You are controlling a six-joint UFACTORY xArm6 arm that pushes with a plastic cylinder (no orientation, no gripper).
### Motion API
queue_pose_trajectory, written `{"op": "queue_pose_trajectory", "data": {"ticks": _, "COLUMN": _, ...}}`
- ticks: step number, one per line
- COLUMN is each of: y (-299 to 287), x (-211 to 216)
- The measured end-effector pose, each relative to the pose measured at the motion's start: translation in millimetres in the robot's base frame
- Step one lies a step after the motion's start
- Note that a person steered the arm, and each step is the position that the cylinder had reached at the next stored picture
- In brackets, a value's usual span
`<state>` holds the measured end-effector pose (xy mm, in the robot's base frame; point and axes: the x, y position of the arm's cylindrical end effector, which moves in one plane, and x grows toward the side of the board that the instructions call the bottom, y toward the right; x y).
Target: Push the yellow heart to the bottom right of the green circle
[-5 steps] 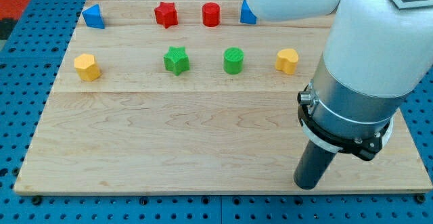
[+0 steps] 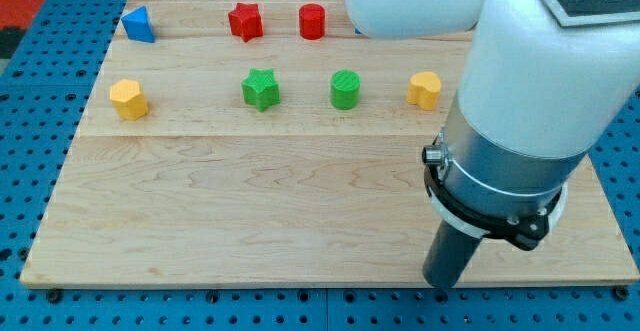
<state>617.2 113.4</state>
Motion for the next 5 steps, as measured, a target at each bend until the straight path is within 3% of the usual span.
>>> {"op": "queue_pose_trajectory", "data": {"ticks": 2, "y": 113, "x": -15}}
{"op": "queue_pose_trajectory", "data": {"ticks": 3, "y": 121, "x": -72}}
{"op": "queue_pose_trajectory", "data": {"ticks": 5, "y": 121, "x": -73}}
